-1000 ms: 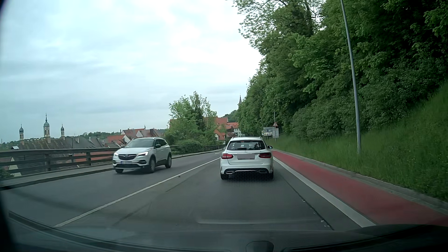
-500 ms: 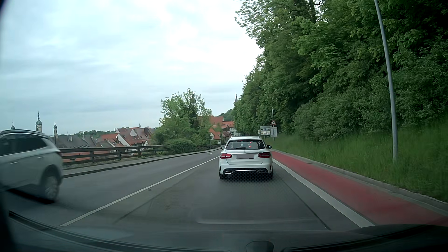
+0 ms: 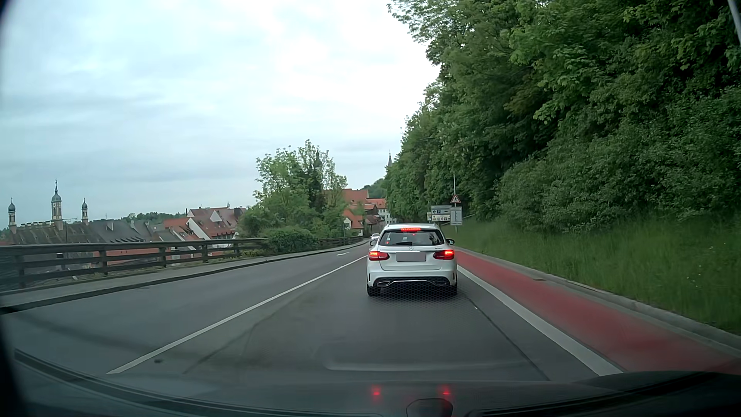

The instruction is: Follow the waypoints while adhering to traffic rules and regulations

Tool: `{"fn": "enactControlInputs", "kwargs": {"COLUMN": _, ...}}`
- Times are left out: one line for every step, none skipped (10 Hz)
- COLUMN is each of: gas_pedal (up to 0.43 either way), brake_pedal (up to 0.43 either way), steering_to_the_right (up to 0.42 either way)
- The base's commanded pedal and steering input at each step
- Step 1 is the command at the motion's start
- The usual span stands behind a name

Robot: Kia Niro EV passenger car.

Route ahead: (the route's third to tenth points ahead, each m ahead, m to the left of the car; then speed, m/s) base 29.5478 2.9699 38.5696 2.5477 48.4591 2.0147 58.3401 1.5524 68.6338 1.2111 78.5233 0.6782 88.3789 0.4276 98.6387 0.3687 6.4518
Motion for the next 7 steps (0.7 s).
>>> {"fn": "enactControlInputs", "kwargs": {"gas_pedal": 0.000, "brake_pedal": 0.043, "steering_to_the_right": 0.002}}
{"fn": "enactControlInputs", "kwargs": {"gas_pedal": 0.000, "brake_pedal": 0.055, "steering_to_the_right": 0.002}}
{"fn": "enactControlInputs", "kwargs": {"gas_pedal": 0.000, "brake_pedal": 0.067, "steering_to_the_right": 0.001}}
{"fn": "enactControlInputs", "kwargs": {"gas_pedal": 0.000, "brake_pedal": 0.079, "steering_to_the_right": 0.001}}
{"fn": "enactControlInputs", "kwargs": {"gas_pedal": 0.000, "brake_pedal": 0.098, "steering_to_the_right": 0.002}}
{"fn": "enactControlInputs", "kwargs": {"gas_pedal": 0.000, "brake_pedal": 0.128, "steering_to_the_right": 0.002}}
{"fn": "enactControlInputs", "kwargs": {"gas_pedal": 0.000, "brake_pedal": 0.146, "steering_to_the_right": 0.002}}
